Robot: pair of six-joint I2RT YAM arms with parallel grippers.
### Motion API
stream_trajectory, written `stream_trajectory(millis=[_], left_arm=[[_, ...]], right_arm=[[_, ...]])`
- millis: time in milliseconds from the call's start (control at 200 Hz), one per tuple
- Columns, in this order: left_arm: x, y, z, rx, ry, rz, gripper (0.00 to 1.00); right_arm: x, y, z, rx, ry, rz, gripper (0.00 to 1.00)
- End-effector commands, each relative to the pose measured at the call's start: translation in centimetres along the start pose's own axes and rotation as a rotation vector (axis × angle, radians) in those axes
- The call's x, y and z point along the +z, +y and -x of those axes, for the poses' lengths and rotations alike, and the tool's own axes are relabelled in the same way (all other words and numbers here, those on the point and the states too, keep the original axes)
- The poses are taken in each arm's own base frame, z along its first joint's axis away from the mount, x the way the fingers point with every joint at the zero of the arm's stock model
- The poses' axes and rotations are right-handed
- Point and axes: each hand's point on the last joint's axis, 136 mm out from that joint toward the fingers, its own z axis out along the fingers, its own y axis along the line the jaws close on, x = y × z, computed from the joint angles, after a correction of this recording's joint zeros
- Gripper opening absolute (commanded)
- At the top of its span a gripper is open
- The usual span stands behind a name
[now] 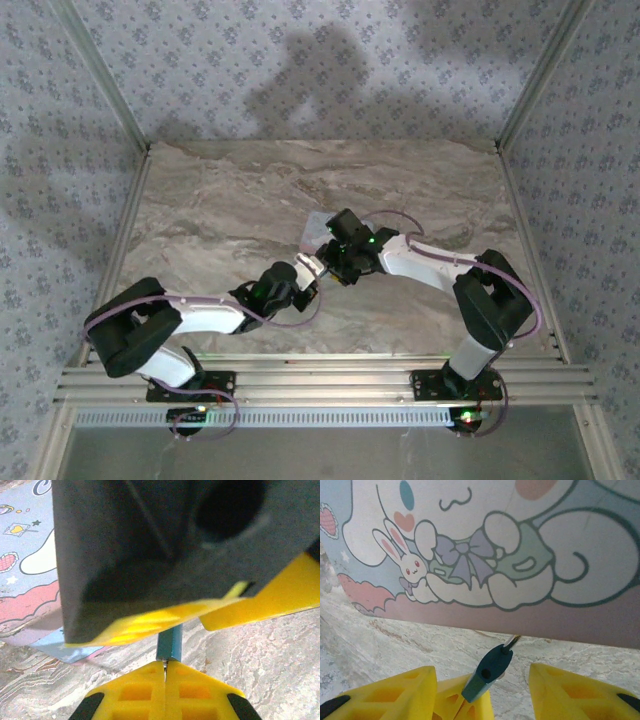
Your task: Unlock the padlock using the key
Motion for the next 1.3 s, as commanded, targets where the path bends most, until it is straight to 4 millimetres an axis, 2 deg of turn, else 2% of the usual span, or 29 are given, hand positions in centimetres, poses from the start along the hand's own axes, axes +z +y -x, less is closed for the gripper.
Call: stream_trajectory(millis=[0, 115, 335, 650, 914, 1294], left_arm=[[-0.6, -0.7, 5.6, 0.020, -0.142, -0.030, 0.00], [-0.8, -1.1, 6.0, 0.040, -0.130, -0.054, 0.00], [-1.4, -1.3, 6.8, 0.069, -0.126, -0.093, 0.00], [-1.0, -1.3, 7.6, 0.049, -0.153, -0.105, 0.00], [-0.7, -1.0, 8.5, 0.032, -0.226, -0.054, 0.00], [-0.7, -0.8, 9.1, 0.016, -0.276, 0.017, 0.00]], right_arm=[[-0.4, -0.6, -1.8, -0.057, 0.066, -0.038, 0.52], [-0.5, -0.6, -1.8, -0.070, 0.084, -0.034, 0.49], [-0.9, -0.7, -1.7, -0.096, 0.093, -0.042, 0.34], [-0.2, -0.2, -1.6, -0.070, 0.105, -0.019, 0.47], [0.6, -0.3, -1.5, 0.028, 0.113, 0.008, 0.48], [-0.3, -1.2, 0.3, 0.161, 0.022, 0.008, 0.45]])
